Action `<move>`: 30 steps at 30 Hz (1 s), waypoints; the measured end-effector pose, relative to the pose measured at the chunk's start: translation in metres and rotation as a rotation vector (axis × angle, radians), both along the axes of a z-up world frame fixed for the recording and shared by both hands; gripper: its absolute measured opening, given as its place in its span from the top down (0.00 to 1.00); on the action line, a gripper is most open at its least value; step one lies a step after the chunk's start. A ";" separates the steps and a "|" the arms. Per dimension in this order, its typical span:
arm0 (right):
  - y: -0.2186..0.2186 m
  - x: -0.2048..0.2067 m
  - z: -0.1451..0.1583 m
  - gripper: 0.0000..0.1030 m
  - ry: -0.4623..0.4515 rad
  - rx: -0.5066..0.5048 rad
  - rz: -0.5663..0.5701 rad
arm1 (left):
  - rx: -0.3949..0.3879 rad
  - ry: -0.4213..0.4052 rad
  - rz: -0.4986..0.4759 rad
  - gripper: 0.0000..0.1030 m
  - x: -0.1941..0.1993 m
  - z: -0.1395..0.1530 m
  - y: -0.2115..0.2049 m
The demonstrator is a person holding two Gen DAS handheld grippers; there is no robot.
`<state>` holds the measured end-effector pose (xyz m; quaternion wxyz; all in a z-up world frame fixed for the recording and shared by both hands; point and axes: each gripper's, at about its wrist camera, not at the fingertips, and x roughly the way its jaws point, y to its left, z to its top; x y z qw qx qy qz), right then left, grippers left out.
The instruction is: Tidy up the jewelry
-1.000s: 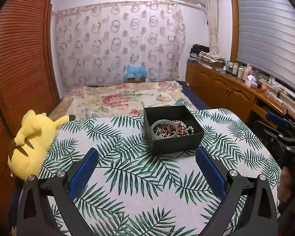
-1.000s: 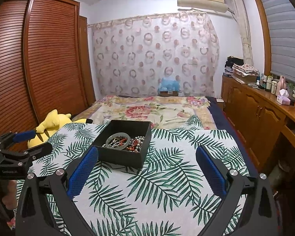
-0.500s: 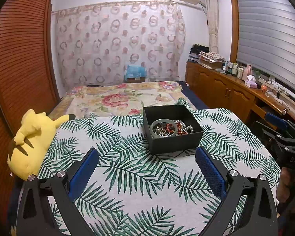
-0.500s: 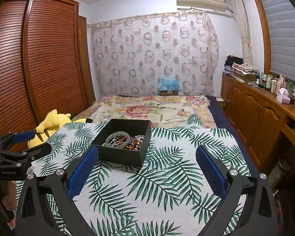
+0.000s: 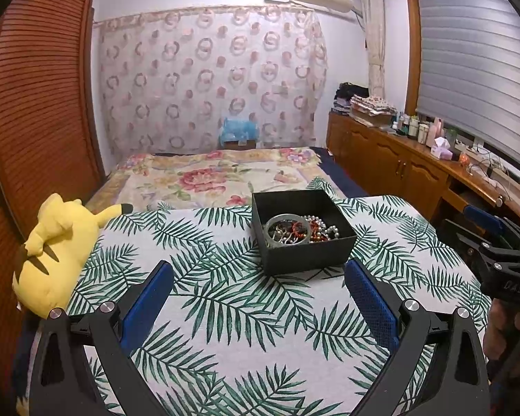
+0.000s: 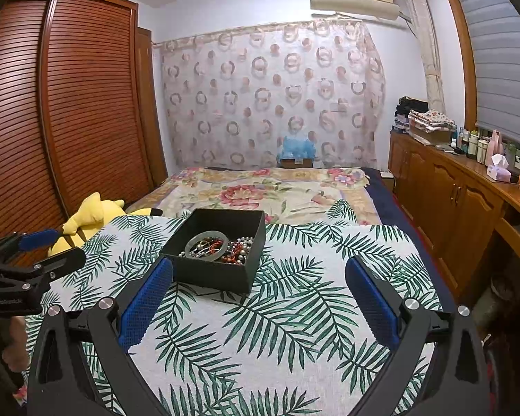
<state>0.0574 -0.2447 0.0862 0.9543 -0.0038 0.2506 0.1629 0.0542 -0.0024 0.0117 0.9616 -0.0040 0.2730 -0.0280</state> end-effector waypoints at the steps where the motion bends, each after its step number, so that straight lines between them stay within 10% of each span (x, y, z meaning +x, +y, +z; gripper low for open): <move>1: 0.000 0.000 0.000 0.03 0.000 0.000 0.001 | 0.000 0.000 0.000 0.08 0.000 0.000 0.000; 30: 0.000 0.001 -0.001 0.03 0.002 0.005 0.000 | -0.003 -0.002 0.001 0.08 -0.001 0.000 0.002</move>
